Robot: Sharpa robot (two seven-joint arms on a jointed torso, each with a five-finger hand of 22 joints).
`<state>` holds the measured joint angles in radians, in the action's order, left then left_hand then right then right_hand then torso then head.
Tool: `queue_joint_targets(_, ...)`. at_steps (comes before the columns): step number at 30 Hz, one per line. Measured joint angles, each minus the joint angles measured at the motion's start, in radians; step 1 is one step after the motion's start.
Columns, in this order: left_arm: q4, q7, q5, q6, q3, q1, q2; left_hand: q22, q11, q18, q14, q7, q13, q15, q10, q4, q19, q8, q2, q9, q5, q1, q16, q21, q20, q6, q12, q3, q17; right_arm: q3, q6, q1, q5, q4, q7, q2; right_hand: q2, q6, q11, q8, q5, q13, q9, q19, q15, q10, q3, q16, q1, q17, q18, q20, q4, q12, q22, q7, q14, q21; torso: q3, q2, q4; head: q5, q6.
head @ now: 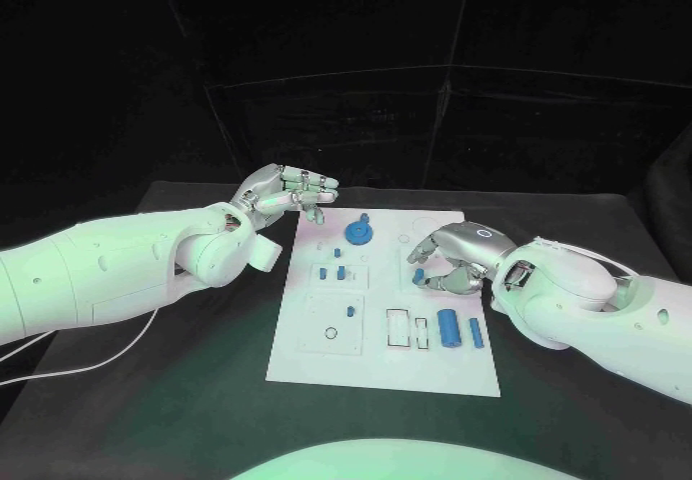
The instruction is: Assemble the parts on the task board
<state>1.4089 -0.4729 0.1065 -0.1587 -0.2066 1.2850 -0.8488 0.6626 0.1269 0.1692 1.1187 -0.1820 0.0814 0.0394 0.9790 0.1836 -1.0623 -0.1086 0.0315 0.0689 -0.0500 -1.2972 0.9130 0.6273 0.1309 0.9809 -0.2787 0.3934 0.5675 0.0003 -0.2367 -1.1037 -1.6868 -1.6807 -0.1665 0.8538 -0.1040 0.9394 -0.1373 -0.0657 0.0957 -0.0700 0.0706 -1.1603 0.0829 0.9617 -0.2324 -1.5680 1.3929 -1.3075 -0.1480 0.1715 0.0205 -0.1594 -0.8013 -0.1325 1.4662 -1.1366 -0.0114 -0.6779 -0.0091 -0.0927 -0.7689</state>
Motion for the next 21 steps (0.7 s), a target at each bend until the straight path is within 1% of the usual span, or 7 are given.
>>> queue_joint_targets(3, -0.001, 0.001, 0.000, 0.001, 0.000, 0.000, 0.000, 0.000, 0.000, 0.000, 0.000, 0.000, 0.000, 0.000, 0.000, 0.000, 0.000, 0.000, 0.000, 0.000, 0.000, 0.000, 0.000, 0.000, 0.000, 0.000, 0.000, 0.000, 0.000, 0.000, 0.020, 0.000, -0.006, 0.007, -0.005, -0.010, 0.014, 0.007, 0.003, 0.000, -0.001, 0.000, 0.000, -0.011, -0.007, 0.014, -0.002, 0.000, 0.021, 0.000, 0.000, -0.004, -0.002, -0.004, -0.008, -0.004, 0.001, -0.004, -0.0001, 0.000, 0.0000, 0.000, 0.000)
queue_joint_targets(5, -0.001, 0.001, 0.000, 0.002, 0.000, 0.000, 0.000, 0.000, 0.000, 0.000, 0.000, 0.000, 0.000, 0.000, 0.000, 0.000, 0.000, 0.000, 0.000, 0.000, 0.000, 0.000, 0.000, 0.000, 0.000, 0.000, 0.000, 0.000, 0.000, 0.000, 0.029, 0.000, -0.009, 0.012, -0.008, -0.014, 0.025, 0.011, 0.005, 0.000, -0.018, 0.002, 0.000, -0.019, -0.007, 0.023, -0.010, 0.000, 0.036, 0.000, 0.000, -0.003, -0.010, -0.007, -0.013, -0.007, 0.001, -0.010, -0.0002, 0.000, 0.0001, 0.000, 0.000)
queue_joint_targets(6, -0.001, 0.001, 0.000, 0.003, 0.000, 0.000, 0.000, 0.000, 0.000, 0.000, 0.000, 0.000, 0.000, 0.000, 0.000, 0.000, 0.000, 0.000, 0.000, 0.000, 0.000, 0.000, 0.000, 0.000, 0.000, 0.000, 0.000, 0.000, 0.000, 0.000, 0.034, 0.000, -0.011, 0.016, -0.010, -0.017, 0.030, 0.015, 0.005, 0.000, -0.024, 0.003, 0.000, -0.021, -0.007, 0.027, -0.015, 0.000, 0.041, 0.000, 0.000, -0.004, -0.013, -0.007, -0.017, -0.005, 0.001, -0.012, -0.0002, 0.000, 0.0002, 0.001, 0.000)
queue_joint_targets(11, -0.001, 0.003, 0.000, 0.004, 0.000, 0.000, 0.000, 0.000, 0.000, 0.000, 0.000, 0.000, 0.000, 0.000, 0.000, 0.000, 0.000, 0.000, 0.000, 0.000, 0.000, 0.000, 0.000, 0.000, 0.000, 0.000, 0.000, 0.000, 0.000, 0.000, 0.055, 0.000, -0.017, 0.029, -0.014, -0.028, 0.044, 0.039, 0.013, -0.007, -0.030, 0.006, 0.001, -0.050, -0.014, 0.073, -0.051, 0.000, 0.054, 0.000, 0.000, -0.007, -0.012, -0.014, -0.054, -0.015, 0.001, -0.039, -0.0005, 0.000, 0.0010, 0.002, -0.001)
queue_joint_targets(15, -0.002, 0.004, 0.000, 0.006, 0.000, 0.000, 0.000, 0.000, 0.000, 0.000, 0.000, 0.000, 0.000, 0.000, 0.000, 0.000, 0.000, 0.000, 0.000, 0.000, 0.000, 0.000, 0.000, 0.000, 0.000, 0.000, 0.000, 0.000, 0.000, 0.000, 0.071, 0.000, -0.021, 0.038, -0.016, -0.036, 0.044, 0.052, 0.021, -0.007, -0.032, 0.007, 0.001, -0.060, -0.021, 0.093, -0.080, 0.000, 0.056, 0.000, 0.000, -0.011, -0.014, -0.014, -0.075, -0.020, 0.000, -0.050, -0.0010, -0.001, 0.0010, 0.000, -0.003)
queue_joint_targets(16, -0.002, 0.004, 0.000, 0.006, 0.000, 0.000, 0.000, 0.000, 0.000, 0.000, 0.000, 0.000, 0.000, 0.000, 0.000, 0.000, 0.000, 0.000, 0.000, 0.000, 0.000, 0.000, 0.000, 0.000, 0.000, 0.000, 0.000, 0.000, 0.000, 0.000, 0.075, 0.000, -0.022, 0.040, -0.016, -0.037, 0.040, 0.052, 0.020, -0.007, -0.034, 0.007, 0.001, -0.060, -0.021, 0.098, -0.086, 0.000, 0.061, 0.000, 0.000, -0.011, -0.015, -0.014, -0.076, -0.020, 0.000, -0.050, -0.0012, -0.001, 0.0010, 0.000, -0.004)
queue_joint_targets(21, -0.003, 0.005, 0.000, 0.007, 0.000, 0.000, 0.001, 0.000, 0.000, 0.000, 0.000, 0.000, 0.000, 0.000, 0.000, 0.000, 0.000, 0.000, 0.000, 0.000, 0.000, 0.000, 0.000, 0.000, 0.000, 0.000, 0.000, 0.000, 0.000, 0.000, 0.088, 0.000, -0.031, 0.051, -0.020, -0.042, 0.044, 0.061, 0.021, -0.007, -0.034, 0.008, 0.001, -0.064, -0.021, 0.107, -0.114, 0.000, 0.065, 0.000, 0.000, -0.015, -0.017, -0.002, -0.080, -0.023, 0.000, -0.055, -0.0015, 0.000, -0.0002, -0.001, -0.005)
